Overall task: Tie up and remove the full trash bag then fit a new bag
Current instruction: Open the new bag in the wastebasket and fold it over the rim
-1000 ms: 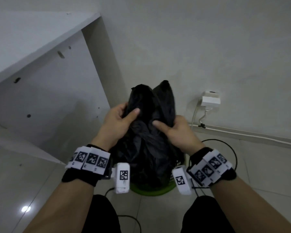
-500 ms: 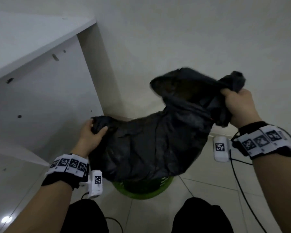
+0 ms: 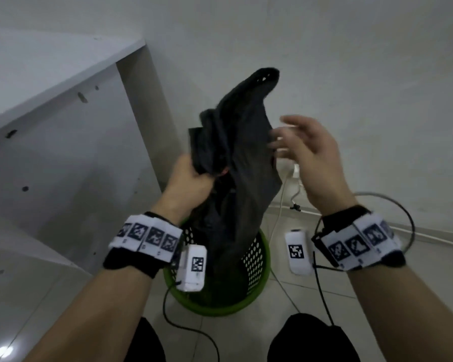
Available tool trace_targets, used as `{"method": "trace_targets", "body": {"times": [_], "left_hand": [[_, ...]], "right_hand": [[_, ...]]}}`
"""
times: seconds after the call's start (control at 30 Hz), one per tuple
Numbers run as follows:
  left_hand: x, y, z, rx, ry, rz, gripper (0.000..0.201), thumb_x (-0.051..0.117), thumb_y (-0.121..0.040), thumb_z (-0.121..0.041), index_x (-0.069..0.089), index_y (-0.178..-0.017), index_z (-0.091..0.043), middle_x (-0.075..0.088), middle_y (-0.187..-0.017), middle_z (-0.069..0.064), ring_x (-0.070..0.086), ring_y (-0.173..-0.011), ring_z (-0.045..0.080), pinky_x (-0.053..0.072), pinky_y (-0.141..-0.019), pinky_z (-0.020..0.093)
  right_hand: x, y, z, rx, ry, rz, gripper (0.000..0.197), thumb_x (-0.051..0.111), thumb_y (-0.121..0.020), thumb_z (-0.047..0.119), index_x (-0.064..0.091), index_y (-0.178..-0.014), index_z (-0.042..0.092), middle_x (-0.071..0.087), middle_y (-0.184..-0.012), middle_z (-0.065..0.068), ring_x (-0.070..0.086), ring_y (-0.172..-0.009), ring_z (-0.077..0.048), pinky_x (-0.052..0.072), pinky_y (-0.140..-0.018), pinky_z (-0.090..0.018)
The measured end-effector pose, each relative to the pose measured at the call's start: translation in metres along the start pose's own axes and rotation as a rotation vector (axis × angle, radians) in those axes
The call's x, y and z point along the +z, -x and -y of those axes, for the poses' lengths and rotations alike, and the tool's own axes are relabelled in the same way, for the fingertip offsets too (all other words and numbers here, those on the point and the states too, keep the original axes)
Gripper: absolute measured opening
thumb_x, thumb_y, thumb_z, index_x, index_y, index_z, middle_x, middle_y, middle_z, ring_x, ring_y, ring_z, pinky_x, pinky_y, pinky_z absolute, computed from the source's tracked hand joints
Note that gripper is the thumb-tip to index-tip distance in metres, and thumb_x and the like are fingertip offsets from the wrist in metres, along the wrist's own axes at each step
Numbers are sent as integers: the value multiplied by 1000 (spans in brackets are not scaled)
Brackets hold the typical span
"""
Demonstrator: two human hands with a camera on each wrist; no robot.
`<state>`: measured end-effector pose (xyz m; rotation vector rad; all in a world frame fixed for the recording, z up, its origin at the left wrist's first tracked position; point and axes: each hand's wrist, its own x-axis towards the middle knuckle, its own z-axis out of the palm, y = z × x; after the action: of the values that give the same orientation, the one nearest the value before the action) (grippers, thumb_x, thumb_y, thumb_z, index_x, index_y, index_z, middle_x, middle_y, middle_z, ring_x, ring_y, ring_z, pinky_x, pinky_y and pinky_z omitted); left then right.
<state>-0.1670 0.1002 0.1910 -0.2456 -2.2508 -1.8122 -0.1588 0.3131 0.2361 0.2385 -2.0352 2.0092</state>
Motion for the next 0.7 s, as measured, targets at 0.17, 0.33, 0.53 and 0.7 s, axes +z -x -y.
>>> {"method": "trace_targets", "body": {"times": [0.17,0.33,0.53,0.7], "left_hand": [[-44,-6,10,-252,473,-97,29,75,-83,-23,76,-112,-23,73,-118,-2,64,-116,25,45,-108,47],[-72,5,4,-224,630,-78,20,68,-74,-18,83,-85,-25,78,-92,-6,72,-92,16,57,-88,31],[-76,18,23,-8,66,-84,29,64,-91,2,65,-107,-21,73,-89,-27,65,-89,-15,51,-77,8],[-41,53,74,17,-218,103,50,76,-79,-40,60,-124,-23,65,-124,-10,58,-117,-7,52,-99,26]], "right_hand": [[8,32,-76,125,375,238,150,89,-58,59,-22,-155,33,-16,-161,27,-1,-152,-1,17,-125,-37],[55,53,-127,221,240,481,75,86,-76,31,50,-142,30,64,-132,16,60,-118,2,50,-100,-26],[51,56,-169,389,515,218,22,70,-87,12,67,-109,14,71,-96,1,67,-95,-14,43,-72,-21],[19,38,-144,444,424,4,62,62,-94,19,35,-149,18,42,-153,-4,49,-133,-25,44,-105,-38]]}}
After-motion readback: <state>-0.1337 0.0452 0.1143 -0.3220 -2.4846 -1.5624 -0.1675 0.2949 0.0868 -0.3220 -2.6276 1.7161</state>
